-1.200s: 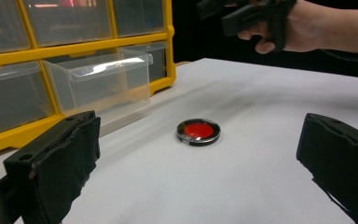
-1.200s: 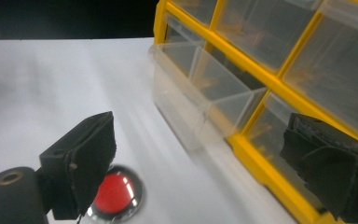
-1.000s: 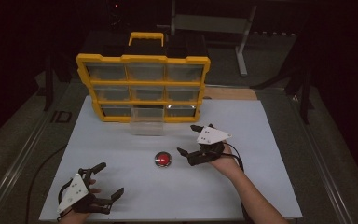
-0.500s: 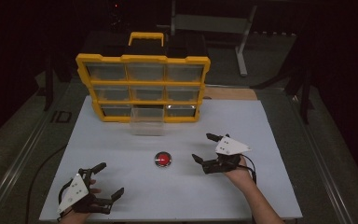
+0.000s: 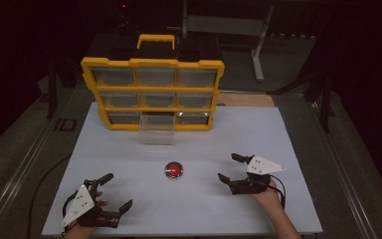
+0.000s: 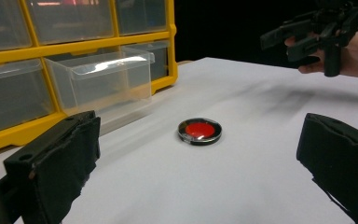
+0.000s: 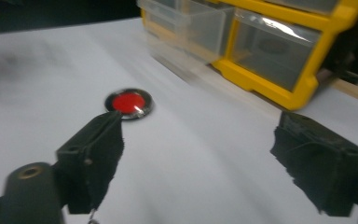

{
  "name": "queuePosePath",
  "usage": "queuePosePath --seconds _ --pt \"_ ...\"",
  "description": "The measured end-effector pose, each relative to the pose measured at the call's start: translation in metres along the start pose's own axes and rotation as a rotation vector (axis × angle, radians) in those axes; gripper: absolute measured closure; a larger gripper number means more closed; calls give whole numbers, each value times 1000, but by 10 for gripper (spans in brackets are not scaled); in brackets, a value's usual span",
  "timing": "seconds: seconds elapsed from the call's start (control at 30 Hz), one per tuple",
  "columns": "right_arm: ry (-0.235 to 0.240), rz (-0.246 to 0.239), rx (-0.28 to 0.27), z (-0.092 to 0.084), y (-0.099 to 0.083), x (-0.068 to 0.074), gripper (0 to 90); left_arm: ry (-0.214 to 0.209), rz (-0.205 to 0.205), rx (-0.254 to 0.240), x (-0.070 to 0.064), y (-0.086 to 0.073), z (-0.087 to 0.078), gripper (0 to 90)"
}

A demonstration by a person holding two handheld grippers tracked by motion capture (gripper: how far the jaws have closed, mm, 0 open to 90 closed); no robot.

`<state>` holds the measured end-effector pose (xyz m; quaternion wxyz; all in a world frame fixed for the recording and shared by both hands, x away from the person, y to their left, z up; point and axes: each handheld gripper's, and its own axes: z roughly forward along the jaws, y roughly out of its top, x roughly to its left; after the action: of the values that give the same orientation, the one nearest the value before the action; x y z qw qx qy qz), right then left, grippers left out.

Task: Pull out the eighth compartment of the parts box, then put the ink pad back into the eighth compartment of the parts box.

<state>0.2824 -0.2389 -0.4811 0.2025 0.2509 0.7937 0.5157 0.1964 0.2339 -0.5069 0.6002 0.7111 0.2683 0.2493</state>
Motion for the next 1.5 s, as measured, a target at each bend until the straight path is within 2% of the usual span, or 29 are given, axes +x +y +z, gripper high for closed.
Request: queuePosePath --seconds 0.03,0.1,0.27,0.37,0.5,0.6,0.63,0.73,0.77,0.87,0.93,1.1,1.37,1.5 --pt "-15 0 16 -1 -1 1 162 0 -1 0 0 0 0 0" --pt "-29 -3 9 -5 -5 3 152 1 -1 0 0 0 0 0" --pt "-82 31 -4 -16 -12 6 100 3 -1 0 0 0 0 0" --pt "-80 68 -4 -22 -16 6 89 4 -1 1 0 0 0 0" --pt "-83 78 2 -29 -24 8 90 6 1 1 0 0 -1 0" --pt "-95 44 0 -36 -29 11 108 9 0 1 0 0 -2 0" --pt "-101 32 15 -38 -29 12 134 9 -1 1 0 0 -2 0" --pt "-95 17 25 -42 -33 14 137 8 -3 4 0 0 -1 0" --pt "-110 12 33 -43 -34 14 137 7 -2 4 0 0 -1 0" --pt "-137 -5 0 -46 -34 14 132 7 -3 6 0 -1 -1 0" --pt "-148 3 -4 -46 -34 14 119 8 -3 7 1 -1 -1 0" --pt "-131 40 -12 -43 -37 11 94 7 -6 11 1 -2 0 0" --pt "-119 45 -4 -43 -34 12 87 11 -13 8 1 -2 -2 0" --pt "-118 42 -2 -43 -35 13 87 12 -30 9 4 -1 -2 0"
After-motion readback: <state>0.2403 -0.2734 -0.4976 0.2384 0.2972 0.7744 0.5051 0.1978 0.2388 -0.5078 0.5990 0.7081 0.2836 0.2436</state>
